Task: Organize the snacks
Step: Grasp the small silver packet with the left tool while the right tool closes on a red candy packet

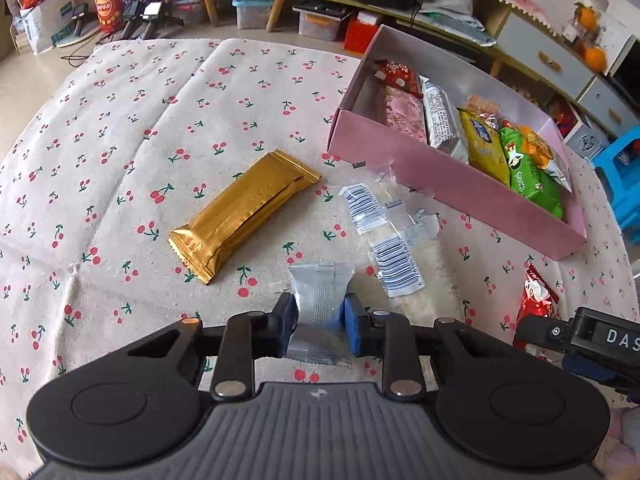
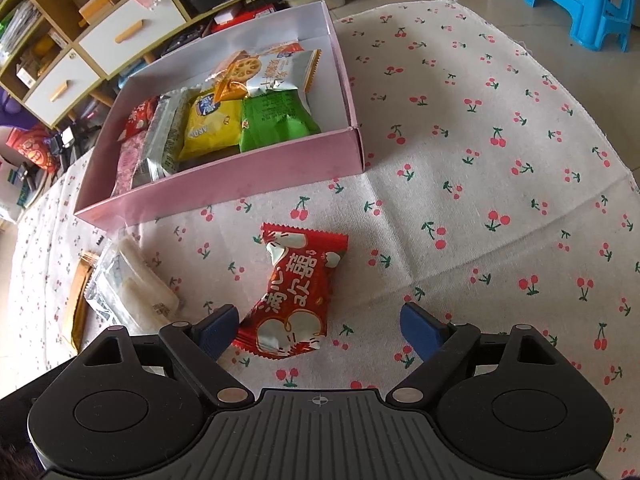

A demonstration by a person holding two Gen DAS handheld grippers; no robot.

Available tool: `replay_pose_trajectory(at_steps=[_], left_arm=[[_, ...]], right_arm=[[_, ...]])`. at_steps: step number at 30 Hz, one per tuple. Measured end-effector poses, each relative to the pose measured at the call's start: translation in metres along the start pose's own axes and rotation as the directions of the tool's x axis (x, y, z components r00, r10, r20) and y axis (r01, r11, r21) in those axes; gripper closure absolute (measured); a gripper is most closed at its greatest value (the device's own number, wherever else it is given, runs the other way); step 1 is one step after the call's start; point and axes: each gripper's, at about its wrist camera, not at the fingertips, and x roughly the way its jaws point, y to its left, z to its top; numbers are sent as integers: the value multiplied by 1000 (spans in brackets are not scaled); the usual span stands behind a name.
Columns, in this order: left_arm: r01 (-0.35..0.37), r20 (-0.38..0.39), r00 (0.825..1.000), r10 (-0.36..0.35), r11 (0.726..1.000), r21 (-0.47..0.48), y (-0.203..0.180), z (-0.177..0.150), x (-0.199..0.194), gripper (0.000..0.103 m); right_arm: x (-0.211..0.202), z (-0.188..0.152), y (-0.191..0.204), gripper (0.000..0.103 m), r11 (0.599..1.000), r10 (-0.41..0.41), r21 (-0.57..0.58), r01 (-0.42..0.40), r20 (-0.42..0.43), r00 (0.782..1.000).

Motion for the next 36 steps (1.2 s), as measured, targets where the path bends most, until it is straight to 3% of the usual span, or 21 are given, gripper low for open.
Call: replay_pose_trajectory(at_steps=[5, 8, 16, 28, 30, 36], left_arm=[[15, -9, 1000, -15, 1000, 2, 6, -1, -1, 79], [19, -12, 1000, -19, 1000, 3, 9, -1, -2, 79], [51, -24, 998, -51, 999, -3, 17, -2, -5, 79], [81, -18, 997, -81, 996, -27, 29, -2, -10, 80], [89, -16, 996, -89, 996, -29, 30, -1, -12, 80], [116, -10, 993, -116, 993, -35, 31, -1, -18, 80]], right_arm=[[0, -4, 3, 23, 998, -29, -56, 29, 14, 999], [-1, -6, 3, 33, 995, -45, -84, 47, 23, 999], [-6, -7, -5, 71, 991, -20, -134, 24, 26, 999], [-13, -4, -13, 78, 992, 58, -112, -59, -8, 998], [-15, -3, -13, 86, 992, 82, -100, -83, -19, 996], [-19, -3, -12, 86, 988, 126, -82, -129, -37, 991]])
